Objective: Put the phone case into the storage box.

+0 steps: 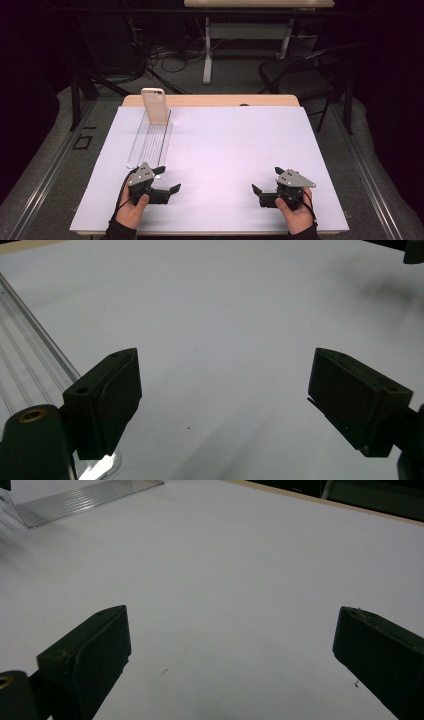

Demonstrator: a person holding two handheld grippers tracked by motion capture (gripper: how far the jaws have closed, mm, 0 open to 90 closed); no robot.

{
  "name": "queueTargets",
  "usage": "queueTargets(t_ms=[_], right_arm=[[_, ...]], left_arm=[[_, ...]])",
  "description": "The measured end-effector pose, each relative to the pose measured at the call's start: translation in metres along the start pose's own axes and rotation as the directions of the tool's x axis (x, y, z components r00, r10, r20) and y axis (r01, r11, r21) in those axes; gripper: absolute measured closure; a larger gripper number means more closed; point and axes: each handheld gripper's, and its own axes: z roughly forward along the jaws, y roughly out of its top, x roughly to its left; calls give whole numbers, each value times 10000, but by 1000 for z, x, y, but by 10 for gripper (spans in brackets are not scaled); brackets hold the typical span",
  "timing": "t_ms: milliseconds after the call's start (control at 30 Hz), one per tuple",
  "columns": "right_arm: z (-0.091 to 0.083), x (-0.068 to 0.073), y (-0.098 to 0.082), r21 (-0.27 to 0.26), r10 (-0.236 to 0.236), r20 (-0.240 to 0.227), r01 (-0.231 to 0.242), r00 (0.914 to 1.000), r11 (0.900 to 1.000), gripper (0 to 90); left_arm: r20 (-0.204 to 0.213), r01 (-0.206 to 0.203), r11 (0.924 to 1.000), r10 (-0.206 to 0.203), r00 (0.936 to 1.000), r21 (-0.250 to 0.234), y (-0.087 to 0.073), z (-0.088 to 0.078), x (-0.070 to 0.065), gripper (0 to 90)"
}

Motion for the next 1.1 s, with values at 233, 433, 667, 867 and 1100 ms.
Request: queueTargets(t_ms=[233, 433, 667, 867, 1100], right_arm=[[1, 1, -2, -34, 85, 5, -85, 10000, 10000, 17], [2, 2, -2, 1, 76, -32, -76, 10000, 10000, 17], [3, 2, -3, 16, 72, -62, -72, 10000, 10000, 17], [4, 2, -3, 44, 89, -78, -89, 9999, 10000, 17], [4, 2, -3, 103, 92, -114, -91, 9999, 9999, 18]], left_arm=[[0, -30, 10000, 30, 10000, -74, 0, -1, 0, 143], [27, 8, 9999, -7, 10000, -108, 0, -1, -1, 143], [137, -43, 10000, 43, 9999, -49, 1, 1, -3, 143], [168, -49, 10000, 50, 9998, -45, 1, 1, -4, 143], [227, 1, 10000, -1, 9997, -12, 0, 3, -5, 143]])
